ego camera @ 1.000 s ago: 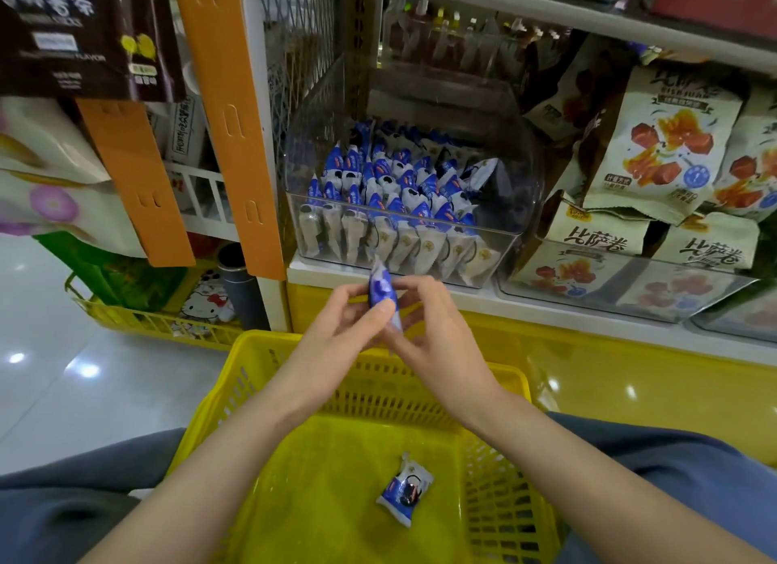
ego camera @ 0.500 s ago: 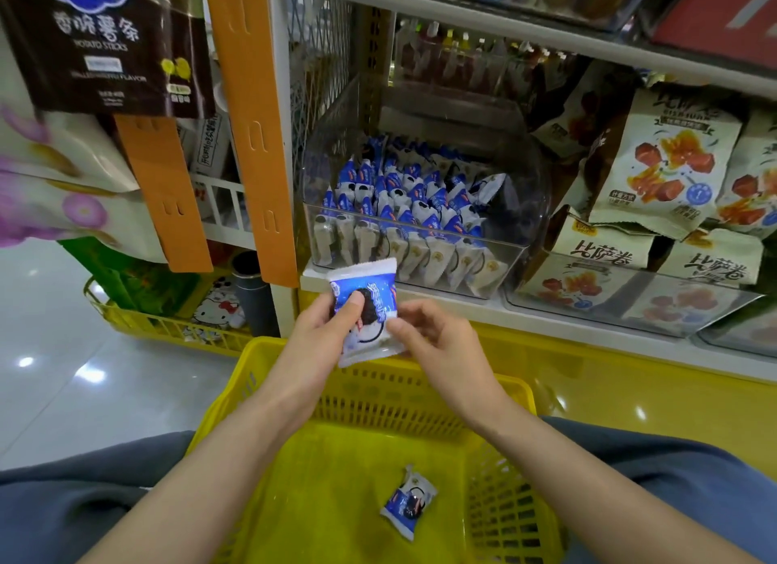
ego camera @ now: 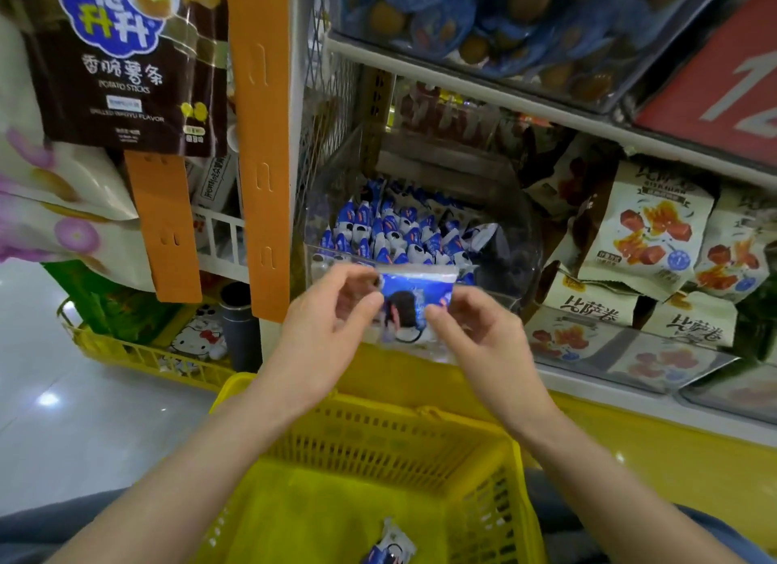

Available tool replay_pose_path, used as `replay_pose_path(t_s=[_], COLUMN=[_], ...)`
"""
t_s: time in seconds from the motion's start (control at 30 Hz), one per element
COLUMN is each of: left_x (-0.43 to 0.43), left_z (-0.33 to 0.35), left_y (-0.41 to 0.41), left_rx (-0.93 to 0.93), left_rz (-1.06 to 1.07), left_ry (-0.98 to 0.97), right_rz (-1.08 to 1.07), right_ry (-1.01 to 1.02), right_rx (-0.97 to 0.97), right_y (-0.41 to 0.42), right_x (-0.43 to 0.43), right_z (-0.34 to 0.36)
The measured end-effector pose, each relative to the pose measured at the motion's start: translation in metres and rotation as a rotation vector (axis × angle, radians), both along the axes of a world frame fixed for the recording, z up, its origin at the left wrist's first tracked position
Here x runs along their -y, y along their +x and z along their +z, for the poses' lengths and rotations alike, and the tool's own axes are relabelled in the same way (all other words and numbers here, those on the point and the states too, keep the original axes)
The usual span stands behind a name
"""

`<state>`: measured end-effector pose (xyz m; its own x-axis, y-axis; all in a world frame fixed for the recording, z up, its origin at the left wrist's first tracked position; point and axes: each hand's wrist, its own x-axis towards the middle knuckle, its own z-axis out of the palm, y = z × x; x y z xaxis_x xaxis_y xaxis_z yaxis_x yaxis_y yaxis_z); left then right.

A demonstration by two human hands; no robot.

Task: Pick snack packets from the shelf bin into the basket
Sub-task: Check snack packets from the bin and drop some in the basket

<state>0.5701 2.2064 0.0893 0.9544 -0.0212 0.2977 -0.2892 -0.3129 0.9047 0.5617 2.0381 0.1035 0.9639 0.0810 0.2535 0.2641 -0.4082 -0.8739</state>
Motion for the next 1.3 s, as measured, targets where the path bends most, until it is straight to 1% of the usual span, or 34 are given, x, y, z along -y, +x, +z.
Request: replay_pose_path(t_s=[0.1, 0.17, 0.23, 0.3, 0.37, 0.4, 0.5, 0.63, 0.77, 0.87, 0.97, 1.03, 1.13, 1.3], left_x=[-0.002, 0.0, 0.002, 0.001, -0.004, -0.007, -0.012, -0.015, -0.017, -0.016, -0.015, -0.016, -0.017, -0.016], left_z=[0.02, 0.025, 0.022, 0.014, 0.005, 0.0, -0.006, -0.009, -0.014, -0.015, -0.016, -0.017, -0.019, -0.02], left_y=[0.025, 0.04, 0.053, 0.062, 0.067, 0.068, 0.071, 0.075, 0.075, 0.076, 0.077, 0.077, 0.078, 0.078], left_rx=[0.212, 0.289, 0.305, 0.313, 0.312, 0.321, 0.365, 0.4, 0.447, 0.43, 0.416, 0.42, 0.449, 0.488], left_rz=[0.049, 0.042, 0.034, 0.024, 0.01, 0.008, 0.005, -0.018, -0.01, -0.02, -0.025, -0.033, -0.044, -0.029], left_ry=[0.2, 0.381, 0.571, 0.696, 0.739, 0.758, 0.797, 0.742, 0.707, 0.687, 0.676, 0.676, 0.671, 0.676], right_rz=[-0.192, -0.277, -0.327, -0.39, -0.384, -0.371, -0.391, -0.439, -0.516, -0.514, -0.508, -0.501, -0.514, -0.513], right_ry=[-0.16, -0.386, -0.639, -0.894, -1.137, -1.215, -1.31, -1.423, -1.449, -1.494, -1.443, -1.364, -1.192, -0.878], right_rx=[0.19, 0.25, 0.197, 0.089, 0.058, 0.042, -0.078, -0.27, -0.429, -0.453, -0.456, -0.441, -0.399, -0.233], right_y=[0.032, 0.059, 0.085, 0.105, 0.117, 0.121, 0.132, 0.146, 0.151, 0.151, 0.153, 0.157, 0.162, 0.157], right_x=[0.02, 0.027, 0.031, 0.03, 0.027, 0.025, 0.014, -0.004, -0.009, -0.006, -0.005, -0.002, 0.007, 0.016], right_z=[0.038, 0.06, 0.071, 0.074, 0.069, 0.066, 0.056, 0.048, 0.054, 0.054, 0.046, 0.039, 0.032, 0.027])
